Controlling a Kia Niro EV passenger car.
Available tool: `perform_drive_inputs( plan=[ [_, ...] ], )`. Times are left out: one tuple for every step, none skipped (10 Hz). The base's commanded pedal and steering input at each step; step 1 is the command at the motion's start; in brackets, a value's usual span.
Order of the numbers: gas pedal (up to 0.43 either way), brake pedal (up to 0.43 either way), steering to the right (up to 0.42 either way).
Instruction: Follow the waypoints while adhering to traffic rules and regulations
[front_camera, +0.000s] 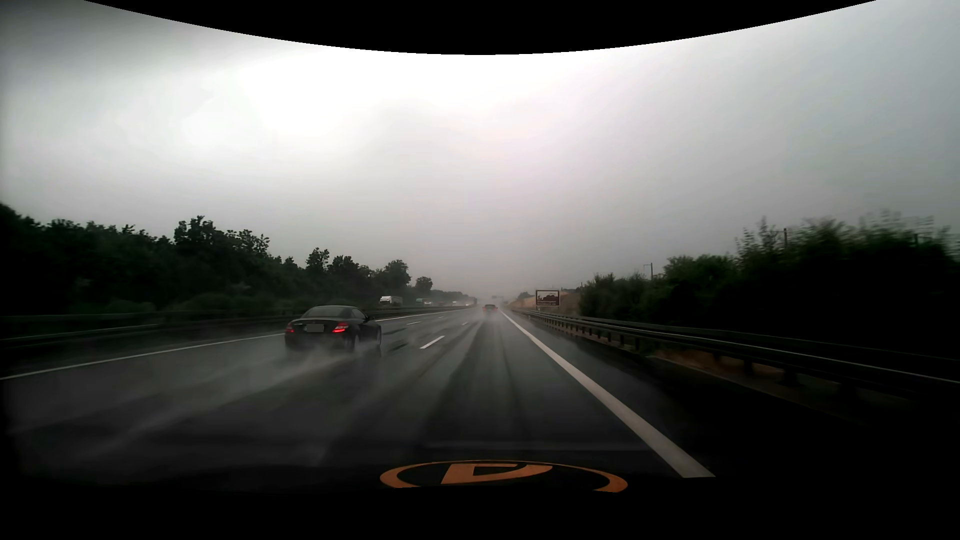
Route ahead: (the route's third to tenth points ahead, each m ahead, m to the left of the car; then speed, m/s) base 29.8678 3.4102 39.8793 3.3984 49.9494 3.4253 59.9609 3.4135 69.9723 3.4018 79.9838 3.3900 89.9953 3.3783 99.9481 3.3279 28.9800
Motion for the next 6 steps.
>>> perform_drive_inputs(
  plan=[
    [0.228, 0.000, -0.002],
    [0.228, 0.000, -0.002],
    [0.228, 0.000, -0.002],
    [0.228, 0.000, -0.002],
    [0.228, 0.000, -0.002],
    [0.228, 0.000, -0.001]
  ],
)
